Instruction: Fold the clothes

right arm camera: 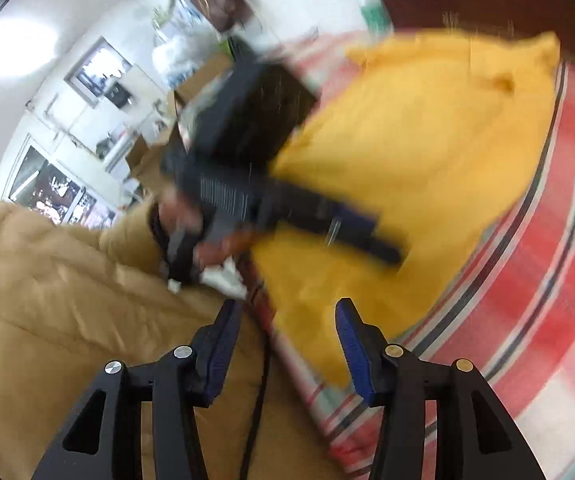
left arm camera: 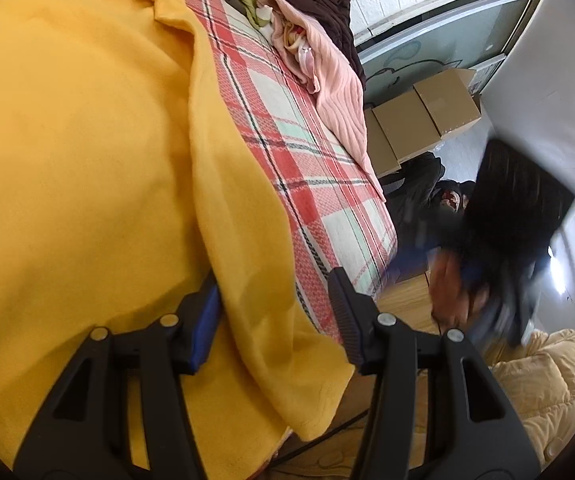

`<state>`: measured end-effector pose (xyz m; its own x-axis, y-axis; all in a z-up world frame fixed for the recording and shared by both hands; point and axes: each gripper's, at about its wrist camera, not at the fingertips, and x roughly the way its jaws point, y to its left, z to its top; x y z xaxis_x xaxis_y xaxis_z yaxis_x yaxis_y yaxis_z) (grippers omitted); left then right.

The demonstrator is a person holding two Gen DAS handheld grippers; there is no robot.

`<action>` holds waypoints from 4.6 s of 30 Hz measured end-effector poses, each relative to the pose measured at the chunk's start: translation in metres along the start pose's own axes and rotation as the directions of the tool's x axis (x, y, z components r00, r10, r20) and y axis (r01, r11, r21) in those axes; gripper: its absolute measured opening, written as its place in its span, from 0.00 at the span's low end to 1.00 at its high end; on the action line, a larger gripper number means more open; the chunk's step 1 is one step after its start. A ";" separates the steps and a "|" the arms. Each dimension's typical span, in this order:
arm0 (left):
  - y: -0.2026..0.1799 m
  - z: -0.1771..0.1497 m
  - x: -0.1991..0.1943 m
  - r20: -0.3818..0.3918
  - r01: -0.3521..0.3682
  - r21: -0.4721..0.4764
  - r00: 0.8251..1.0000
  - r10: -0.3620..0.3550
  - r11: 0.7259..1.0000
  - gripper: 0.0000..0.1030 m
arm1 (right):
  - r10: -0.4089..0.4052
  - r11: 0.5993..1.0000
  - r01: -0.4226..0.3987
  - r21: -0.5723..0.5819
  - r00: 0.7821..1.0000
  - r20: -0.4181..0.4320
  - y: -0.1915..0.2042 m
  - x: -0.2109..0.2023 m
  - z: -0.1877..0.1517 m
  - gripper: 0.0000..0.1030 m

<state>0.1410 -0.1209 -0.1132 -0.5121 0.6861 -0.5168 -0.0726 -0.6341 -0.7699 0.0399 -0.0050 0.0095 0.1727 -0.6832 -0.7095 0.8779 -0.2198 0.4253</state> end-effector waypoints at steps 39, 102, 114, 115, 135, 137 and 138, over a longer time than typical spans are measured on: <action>-0.006 -0.031 -0.053 0.086 -0.008 0.044 0.996 0.004 0.999 0.64 | -0.458 0.887 0.456 0.070 0.888 0.029 -0.178 0.090 0.189 0.41; -0.007 -0.045 -0.095 0.098 -0.202 0.093 0.976 0.193 0.975 0.24 | -0.328 0.798 0.200 0.568 0.935 0.132 -0.225 0.096 0.182 0.32; -0.016 -0.070 -0.090 0.062 -0.122 0.112 0.991 0.115 0.986 0.65 | -0.217 0.961 0.203 0.190 0.974 0.058 -0.107 0.085 0.126 0.55; -0.016 -0.073 -0.095 0.066 -0.108 0.110 0.993 0.101 0.988 0.65 | -0.184 0.973 0.178 0.150 0.983 0.025 -0.092 0.091 0.115 0.55; 0.014 -0.105 -0.114 0.180 -0.181 -0.019 0.967 0.182 0.983 0.79 | 0.213 0.962 -0.206 0.178 0.977 -0.020 -0.004 0.113 -0.017 0.08; 0.007 -0.107 -0.113 0.182 -0.158 -0.014 0.971 0.158 0.987 0.66 | 0.162 0.968 -0.161 0.190 0.987 0.013 -0.007 0.102 -0.017 0.07; 0.001 -0.109 -0.112 0.173 -0.158 0.009 0.973 0.154 0.987 0.64 | 0.143 0.967 -0.150 0.204 0.989 0.045 -0.010 0.095 -0.016 0.07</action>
<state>0.2916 -0.1595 -0.0970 -0.6573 0.5084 -0.5563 0.0011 -0.7376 -0.6753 0.0544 -0.0568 -0.0711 0.2764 -0.7385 -0.6150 0.7324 -0.2525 0.6323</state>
